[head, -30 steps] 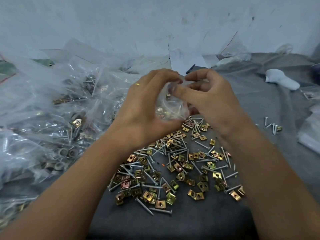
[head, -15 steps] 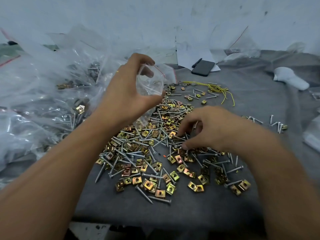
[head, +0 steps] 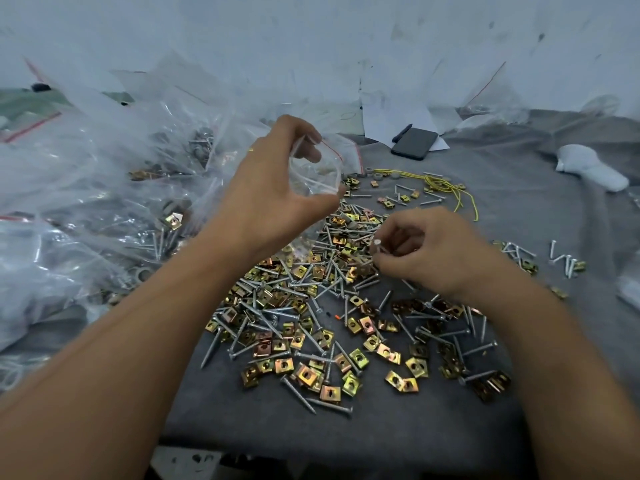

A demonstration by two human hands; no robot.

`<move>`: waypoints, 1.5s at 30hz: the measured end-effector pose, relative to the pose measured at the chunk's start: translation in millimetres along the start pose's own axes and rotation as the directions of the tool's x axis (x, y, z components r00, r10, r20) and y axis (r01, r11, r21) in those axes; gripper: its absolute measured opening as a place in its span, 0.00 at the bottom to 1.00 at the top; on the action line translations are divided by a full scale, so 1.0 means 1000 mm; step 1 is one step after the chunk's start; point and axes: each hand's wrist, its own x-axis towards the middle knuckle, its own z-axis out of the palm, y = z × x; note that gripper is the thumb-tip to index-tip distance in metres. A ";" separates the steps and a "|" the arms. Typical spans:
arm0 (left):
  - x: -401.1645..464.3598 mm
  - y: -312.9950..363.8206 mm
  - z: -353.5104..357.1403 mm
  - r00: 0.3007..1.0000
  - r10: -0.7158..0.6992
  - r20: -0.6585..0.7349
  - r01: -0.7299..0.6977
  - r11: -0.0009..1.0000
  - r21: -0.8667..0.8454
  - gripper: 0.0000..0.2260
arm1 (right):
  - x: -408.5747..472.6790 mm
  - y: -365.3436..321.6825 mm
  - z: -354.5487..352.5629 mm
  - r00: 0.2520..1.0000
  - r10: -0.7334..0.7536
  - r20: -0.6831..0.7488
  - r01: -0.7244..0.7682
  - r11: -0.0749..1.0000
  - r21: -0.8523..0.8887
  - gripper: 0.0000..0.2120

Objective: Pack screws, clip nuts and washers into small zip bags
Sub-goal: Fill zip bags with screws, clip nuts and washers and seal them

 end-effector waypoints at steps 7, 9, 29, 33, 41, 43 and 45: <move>0.000 0.003 0.001 1.000 -0.014 0.016 0.014 1.000 -0.011 0.23 | 0.001 0.002 -0.014 0.979 0.203 -0.027 -0.098 0.577 0.811 0.08; 0.000 0.005 0.001 1.000 -0.013 0.017 0.014 1.000 -0.022 0.23 | 0.001 0.003 -0.015 0.977 0.211 -0.015 -0.089 0.475 0.875 0.08; -0.003 0.003 0.035 0.977 0.056 0.206 -0.070 0.996 0.059 0.31 | -0.010 -0.028 -0.026 0.988 0.087 -0.131 0.050 0.617 0.785 0.12; -0.006 0.008 0.037 0.967 0.057 0.250 -0.062 0.998 0.012 0.29 | -0.011 -0.042 -0.025 0.985 0.021 -0.171 0.073 0.847 0.526 0.11; -0.010 0.014 0.036 0.952 0.123 0.280 -0.158 0.982 0.106 0.28 | -0.009 -0.056 -0.024 0.983 -0.008 -0.181 0.009 1.000 0.003 0.11; -0.010 0.015 0.037 0.953 0.137 0.269 -0.176 0.976 0.126 0.28 | -0.008 -0.058 -0.022 0.981 -0.005 -0.193 0.001 1.000 -0.024 0.11; -0.010 0.016 0.036 0.954 0.133 0.269 -0.165 0.981 0.100 0.28 | -0.008 -0.061 -0.018 0.969 -0.005 -0.245 0.023 0.997 0.071 0.11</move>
